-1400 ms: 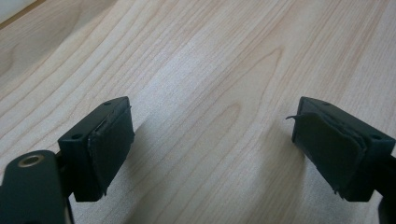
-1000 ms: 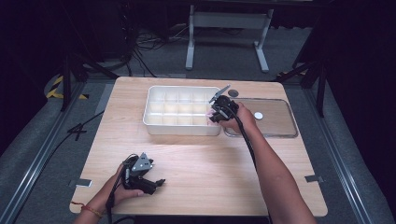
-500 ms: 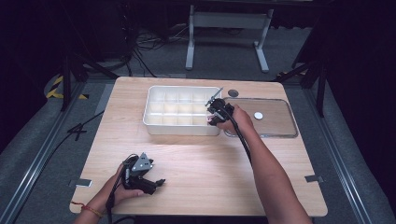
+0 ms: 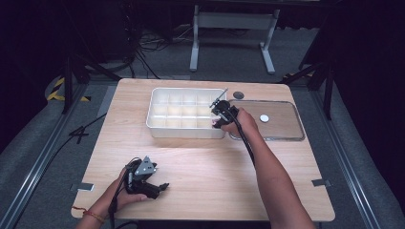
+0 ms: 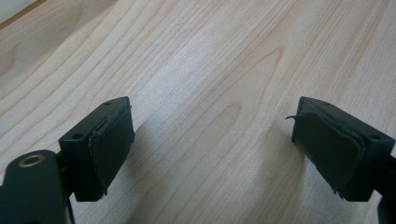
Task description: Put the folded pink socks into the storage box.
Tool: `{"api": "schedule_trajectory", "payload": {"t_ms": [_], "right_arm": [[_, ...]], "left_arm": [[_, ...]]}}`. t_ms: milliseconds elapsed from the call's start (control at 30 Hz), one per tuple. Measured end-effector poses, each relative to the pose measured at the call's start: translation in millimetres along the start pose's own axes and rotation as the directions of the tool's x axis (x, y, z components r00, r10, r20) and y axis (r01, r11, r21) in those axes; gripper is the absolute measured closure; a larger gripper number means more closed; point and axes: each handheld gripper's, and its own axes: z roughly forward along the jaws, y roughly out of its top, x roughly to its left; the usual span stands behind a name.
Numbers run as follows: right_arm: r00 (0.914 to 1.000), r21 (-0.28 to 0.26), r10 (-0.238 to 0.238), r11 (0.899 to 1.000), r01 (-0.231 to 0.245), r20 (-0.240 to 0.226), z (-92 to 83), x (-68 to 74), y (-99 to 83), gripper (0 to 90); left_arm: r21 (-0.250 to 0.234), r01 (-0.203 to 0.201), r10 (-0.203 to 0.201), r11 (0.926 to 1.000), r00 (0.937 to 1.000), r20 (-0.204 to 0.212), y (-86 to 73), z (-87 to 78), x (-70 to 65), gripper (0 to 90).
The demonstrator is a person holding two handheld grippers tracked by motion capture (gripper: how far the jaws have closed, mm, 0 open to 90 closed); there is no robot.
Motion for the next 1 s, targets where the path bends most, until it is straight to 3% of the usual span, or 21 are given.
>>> {"api": "schedule_trajectory", "payload": {"t_ms": [333,467,1000], "right_arm": [[0.9999,-0.008,-0.016,1.0,0.016,0.002,-1.8,0.4,-0.7,79.5],[0.9989,-0.032,-0.046,0.998,0.046,0.013,-5.4,2.5,-3.7,77.4],[0.9982,-0.095,-0.047,0.994,0.051,0.037,-16.6,7.5,-9.0,71.8]], "left_arm": [[-0.001,0.004,-0.004,1.0,1.0,0.002,0.0,0.2,0.0,13.2],[-0.001,0.004,-0.004,1.0,1.0,0.001,0.0,0.1,0.0,13.2],[-0.003,0.009,-0.009,1.0,1.0,0.003,-0.1,0.3,-0.4,13.2]]}}
